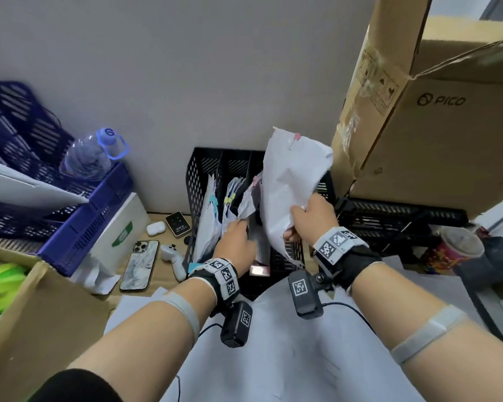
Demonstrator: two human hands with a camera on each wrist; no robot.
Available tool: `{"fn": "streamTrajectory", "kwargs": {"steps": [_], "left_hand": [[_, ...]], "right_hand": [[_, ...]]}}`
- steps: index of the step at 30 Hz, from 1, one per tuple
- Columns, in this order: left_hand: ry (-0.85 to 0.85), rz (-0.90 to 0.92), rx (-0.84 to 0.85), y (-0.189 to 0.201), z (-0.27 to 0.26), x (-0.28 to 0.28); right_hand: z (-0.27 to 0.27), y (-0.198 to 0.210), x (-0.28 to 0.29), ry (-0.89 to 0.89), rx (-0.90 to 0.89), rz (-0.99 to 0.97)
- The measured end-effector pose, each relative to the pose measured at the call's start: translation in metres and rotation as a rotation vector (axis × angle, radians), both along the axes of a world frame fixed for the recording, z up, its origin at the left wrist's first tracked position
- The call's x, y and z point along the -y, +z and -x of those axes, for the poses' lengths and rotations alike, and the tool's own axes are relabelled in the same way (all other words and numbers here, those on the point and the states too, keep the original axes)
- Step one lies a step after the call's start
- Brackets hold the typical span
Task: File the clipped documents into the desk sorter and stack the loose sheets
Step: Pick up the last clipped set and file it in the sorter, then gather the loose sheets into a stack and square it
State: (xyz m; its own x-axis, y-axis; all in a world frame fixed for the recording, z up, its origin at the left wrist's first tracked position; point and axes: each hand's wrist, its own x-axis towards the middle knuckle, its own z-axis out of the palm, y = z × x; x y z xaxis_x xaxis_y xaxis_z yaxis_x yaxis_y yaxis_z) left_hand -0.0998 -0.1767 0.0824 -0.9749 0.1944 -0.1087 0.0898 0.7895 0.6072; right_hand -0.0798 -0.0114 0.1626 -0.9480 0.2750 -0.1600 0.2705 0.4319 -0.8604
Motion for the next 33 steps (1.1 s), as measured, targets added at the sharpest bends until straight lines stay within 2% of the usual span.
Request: {"fn": "streamTrajectory", "kwargs": {"steps": [3, 5, 7, 9, 11, 15, 19, 21, 23, 25, 27, 31, 33], "left_hand": [[-0.03, -0.041, -0.018, -0.001, 0.001, 0.002], [-0.041, -0.078, -0.026, -0.001, 0.002, 0.003], [-0.047, -0.097, -0.034, -0.002, 0.003, 0.003], [-0.059, -0.11, -0.043, 0.0, 0.002, 0.004], [-0.077, -0.093, -0.043, 0.0, 0.002, 0.003], [-0.109, -0.091, 0.002, 0.0, 0.003, 0.003], [-0.139, -0.215, 0.053, -0.011, -0.005, 0.013], [-0.126, -0.313, 0.073, -0.018, -0.011, 0.023], [-0.049, -0.371, 0.109, -0.029, -0.021, 0.041], [0.08, -0.387, 0.162, -0.047, -0.033, 0.064], [0.202, -0.271, 0.223, -0.07, -0.048, 0.092], [0.441, 0.226, 0.479, -0.116, -0.092, 0.15], [0.493, 0.275, 0.619, -0.131, -0.115, 0.172]], "right_hand": [[0.022, -0.039, -0.003, 0.015, 0.096, -0.015], [0.036, -0.063, -0.003, 0.015, 0.096, -0.021], [0.033, -0.055, 0.011, -0.024, 0.09, -0.02], [0.022, -0.045, 0.023, -0.062, 0.084, -0.112], [0.017, -0.052, 0.027, -0.043, 0.12, -0.19], [0.017, -0.068, 0.028, -0.011, 0.194, -0.078], [0.009, -0.089, 0.027, 0.142, 0.265, -0.163], [-0.002, -0.098, 0.028, 0.176, 0.312, -0.127], [-0.016, -0.113, 0.031, 0.238, 0.375, -0.137], [-0.034, -0.129, 0.035, 0.377, 0.459, -0.165], [-0.051, -0.149, 0.039, 0.484, 0.545, -0.277], [-0.083, -0.187, 0.053, 0.502, 0.627, -0.491], [-0.093, -0.201, 0.061, 0.526, 0.616, -0.596]]}}
